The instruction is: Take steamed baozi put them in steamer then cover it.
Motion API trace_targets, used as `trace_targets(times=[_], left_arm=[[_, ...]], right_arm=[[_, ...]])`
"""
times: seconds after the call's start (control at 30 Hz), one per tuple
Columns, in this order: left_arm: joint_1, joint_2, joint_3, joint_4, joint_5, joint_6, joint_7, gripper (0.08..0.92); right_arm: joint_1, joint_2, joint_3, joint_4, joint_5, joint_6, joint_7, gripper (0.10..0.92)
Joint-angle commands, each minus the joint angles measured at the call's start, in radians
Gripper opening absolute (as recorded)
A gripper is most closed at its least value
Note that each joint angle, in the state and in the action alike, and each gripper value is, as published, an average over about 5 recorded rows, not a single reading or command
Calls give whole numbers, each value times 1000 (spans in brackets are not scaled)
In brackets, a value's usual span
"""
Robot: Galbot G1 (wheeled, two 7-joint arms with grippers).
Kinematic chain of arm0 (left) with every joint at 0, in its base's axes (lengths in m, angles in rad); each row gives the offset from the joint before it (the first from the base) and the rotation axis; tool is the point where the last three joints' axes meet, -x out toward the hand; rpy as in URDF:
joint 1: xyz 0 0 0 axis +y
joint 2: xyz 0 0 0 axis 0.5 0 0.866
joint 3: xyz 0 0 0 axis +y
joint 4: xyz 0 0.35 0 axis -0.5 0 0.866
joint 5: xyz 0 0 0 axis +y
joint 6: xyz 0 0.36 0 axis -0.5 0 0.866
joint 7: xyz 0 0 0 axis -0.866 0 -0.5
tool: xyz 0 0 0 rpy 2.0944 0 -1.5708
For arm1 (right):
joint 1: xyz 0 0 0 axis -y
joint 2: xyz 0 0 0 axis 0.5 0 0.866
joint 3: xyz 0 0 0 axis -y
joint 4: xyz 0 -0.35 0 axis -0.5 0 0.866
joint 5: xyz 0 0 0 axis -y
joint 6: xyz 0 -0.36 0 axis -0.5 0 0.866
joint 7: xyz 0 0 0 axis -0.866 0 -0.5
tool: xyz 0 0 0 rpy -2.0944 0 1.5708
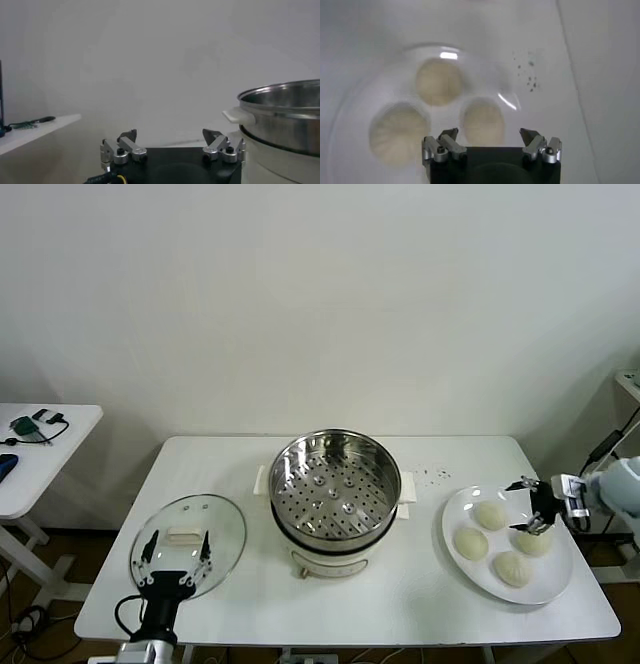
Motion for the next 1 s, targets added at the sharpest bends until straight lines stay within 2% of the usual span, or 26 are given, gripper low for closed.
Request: trace_targets(times=[0.03,0.47,1.0], left_arm=[[-5,0,-8,2,1,5,-1,823],[-18,3,-48,10,-4,15,-1,823],[-27,1,-56,19,-2,23,-2,823]], right_arm=[[251,61,-259,-137,-61,7,-82,823],[224,246,-293,-242,-56,-16,-55,823],[198,276,-288,-302,-93,5,-60,802]])
